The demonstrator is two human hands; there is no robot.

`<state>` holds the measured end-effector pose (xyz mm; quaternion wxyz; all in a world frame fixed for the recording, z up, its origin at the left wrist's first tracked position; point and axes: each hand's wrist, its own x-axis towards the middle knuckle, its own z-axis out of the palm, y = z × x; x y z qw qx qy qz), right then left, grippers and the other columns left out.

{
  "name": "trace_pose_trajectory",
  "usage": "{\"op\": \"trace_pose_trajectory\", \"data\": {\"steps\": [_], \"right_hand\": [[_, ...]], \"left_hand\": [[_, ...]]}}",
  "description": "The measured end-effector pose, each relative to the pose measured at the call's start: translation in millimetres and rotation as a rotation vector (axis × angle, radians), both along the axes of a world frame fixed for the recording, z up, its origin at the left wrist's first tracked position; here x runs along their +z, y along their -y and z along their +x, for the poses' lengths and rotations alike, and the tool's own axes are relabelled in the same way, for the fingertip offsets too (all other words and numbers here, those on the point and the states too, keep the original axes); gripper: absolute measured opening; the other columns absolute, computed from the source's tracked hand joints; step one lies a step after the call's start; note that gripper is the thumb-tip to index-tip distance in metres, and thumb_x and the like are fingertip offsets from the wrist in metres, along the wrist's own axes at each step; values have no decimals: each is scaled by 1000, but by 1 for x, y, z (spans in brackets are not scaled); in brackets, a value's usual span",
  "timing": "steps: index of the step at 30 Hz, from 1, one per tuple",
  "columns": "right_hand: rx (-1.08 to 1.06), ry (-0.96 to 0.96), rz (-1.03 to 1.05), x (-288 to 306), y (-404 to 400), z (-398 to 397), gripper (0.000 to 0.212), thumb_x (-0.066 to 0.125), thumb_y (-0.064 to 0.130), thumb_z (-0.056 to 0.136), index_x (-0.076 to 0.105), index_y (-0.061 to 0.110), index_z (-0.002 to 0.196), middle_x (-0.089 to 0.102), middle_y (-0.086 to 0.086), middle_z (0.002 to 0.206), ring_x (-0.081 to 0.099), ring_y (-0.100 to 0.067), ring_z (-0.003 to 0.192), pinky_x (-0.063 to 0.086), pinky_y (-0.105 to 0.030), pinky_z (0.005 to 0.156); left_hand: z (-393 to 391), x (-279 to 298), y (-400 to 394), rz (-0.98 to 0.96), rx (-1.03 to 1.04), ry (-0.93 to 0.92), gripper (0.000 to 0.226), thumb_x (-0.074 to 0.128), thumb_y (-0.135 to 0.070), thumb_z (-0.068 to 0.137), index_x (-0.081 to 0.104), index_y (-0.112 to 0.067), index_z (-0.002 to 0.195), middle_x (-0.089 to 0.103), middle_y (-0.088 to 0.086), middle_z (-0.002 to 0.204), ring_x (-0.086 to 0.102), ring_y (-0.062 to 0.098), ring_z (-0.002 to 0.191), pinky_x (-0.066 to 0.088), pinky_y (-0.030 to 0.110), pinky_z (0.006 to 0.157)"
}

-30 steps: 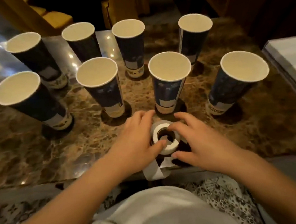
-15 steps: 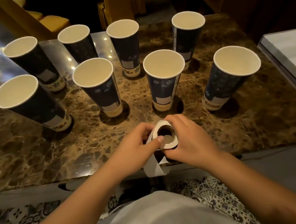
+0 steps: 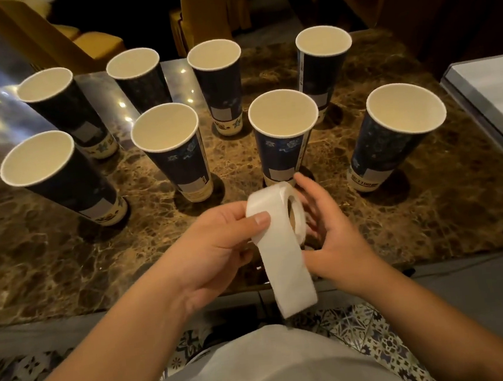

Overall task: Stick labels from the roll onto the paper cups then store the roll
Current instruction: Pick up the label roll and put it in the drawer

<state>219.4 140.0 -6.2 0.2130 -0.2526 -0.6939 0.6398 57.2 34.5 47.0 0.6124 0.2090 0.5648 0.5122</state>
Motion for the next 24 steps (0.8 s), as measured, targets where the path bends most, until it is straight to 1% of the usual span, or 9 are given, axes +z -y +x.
{"op": "trace_pose_trajectory", "data": {"steps": [2,4,5,7,10,12,15,20,24], "right_hand": [[1,-63,-177,4,3,1,82,81,24,76,33,46,139,55,19,136,52,-5,128,46,-36,105],[35,-140,-330,8,6,6,60,68,41,84,46,25,138,65,1,126,61,-20,119,50,-41,97],[58,-154,-356,11,8,9,62,66,51,83,51,18,134,69,-4,118,64,-24,111,53,-40,92],[71,-91,-208,18,13,13,54,72,52,76,62,20,118,73,3,98,68,-17,95,56,-30,81],[-5,2,111,25,20,13,10,73,23,81,70,30,88,69,12,75,64,-5,70,52,-17,63],[-46,38,196,23,20,15,14,71,18,85,72,30,80,67,11,72,61,-9,66,51,-21,59],[-111,122,382,20,13,18,9,74,21,83,73,29,80,63,13,79,61,-11,78,51,-23,61],[-194,315,742,33,6,21,6,72,26,82,77,30,83,60,18,61,58,-5,63,45,-19,51],[-147,362,496,39,4,22,18,70,20,84,76,35,93,72,15,73,66,-2,71,54,-19,62]], "left_hand": [[-1,5,2,46,105,22,34,60,-20,89,67,-4,117,70,15,104,63,24,95,42,50,103],[-2,12,3,60,173,10,35,61,-21,89,66,-5,119,69,15,109,63,26,100,42,50,103],[-4,14,4,56,198,-2,35,62,-21,88,67,-7,119,70,14,112,63,28,104,43,50,104],[-4,16,5,51,214,-15,36,63,-20,86,67,-10,120,71,12,114,64,28,107,44,47,103],[1,19,4,34,246,46,37,65,-16,82,68,-10,118,72,11,110,65,22,101,47,40,93],[2,21,4,9,323,152,35,69,-14,74,73,-11,109,73,10,106,64,23,103,47,37,86],[-1,25,5,-9,386,242,26,73,-20,68,80,-15,93,73,9,101,61,21,97,44,33,80],[-2,24,14,-4,124,58,34,71,-31,76,76,-12,104,72,8,98,62,17,85,45,33,77],[-9,17,18,58,-137,-130,41,71,-36,78,73,-8,108,71,16,107,64,30,98,49,42,94]]}}
